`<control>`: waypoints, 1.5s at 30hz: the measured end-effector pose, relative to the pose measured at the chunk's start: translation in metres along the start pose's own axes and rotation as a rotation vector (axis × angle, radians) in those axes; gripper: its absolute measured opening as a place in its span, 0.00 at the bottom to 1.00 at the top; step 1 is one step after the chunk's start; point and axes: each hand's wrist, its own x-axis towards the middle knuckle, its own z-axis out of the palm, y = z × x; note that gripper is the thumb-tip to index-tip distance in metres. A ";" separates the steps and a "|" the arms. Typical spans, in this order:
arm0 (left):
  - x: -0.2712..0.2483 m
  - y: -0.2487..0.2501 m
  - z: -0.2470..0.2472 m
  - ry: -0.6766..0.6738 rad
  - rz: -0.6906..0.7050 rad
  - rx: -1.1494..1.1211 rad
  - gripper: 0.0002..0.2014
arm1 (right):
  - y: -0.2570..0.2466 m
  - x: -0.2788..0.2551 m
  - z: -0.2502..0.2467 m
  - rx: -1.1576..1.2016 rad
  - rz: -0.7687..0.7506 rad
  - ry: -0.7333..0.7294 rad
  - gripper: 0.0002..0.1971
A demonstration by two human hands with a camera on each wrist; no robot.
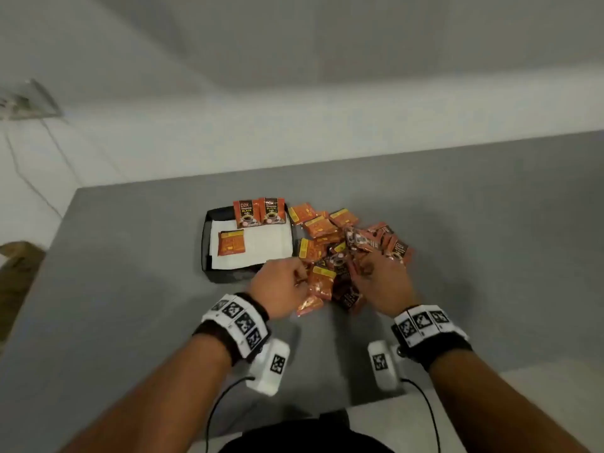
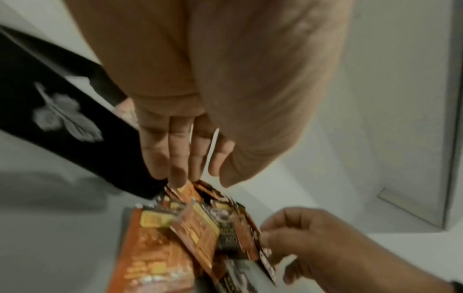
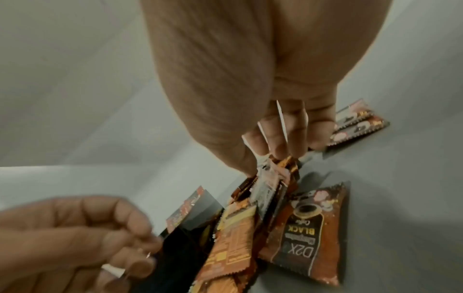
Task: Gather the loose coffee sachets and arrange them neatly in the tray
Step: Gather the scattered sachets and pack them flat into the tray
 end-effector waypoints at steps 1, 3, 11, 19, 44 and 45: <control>0.013 0.006 0.011 0.003 -0.033 0.033 0.07 | 0.000 0.006 0.004 0.032 0.044 0.025 0.10; 0.028 0.020 0.027 0.026 -0.094 0.130 0.12 | -0.004 0.012 0.007 0.065 0.136 0.033 0.11; 0.036 0.026 0.052 0.076 -0.216 0.146 0.21 | -0.004 0.022 0.031 0.001 0.146 0.054 0.18; 0.014 0.009 0.049 0.211 -0.106 -0.130 0.15 | -0.005 0.022 0.042 -0.033 0.099 0.049 0.18; -0.012 -0.022 0.065 0.186 -0.460 -0.209 0.15 | -0.004 0.017 0.018 0.315 0.125 -0.024 0.12; -0.013 -0.022 0.063 0.193 -0.450 -0.235 0.14 | 0.000 0.017 0.010 0.345 0.139 -0.005 0.12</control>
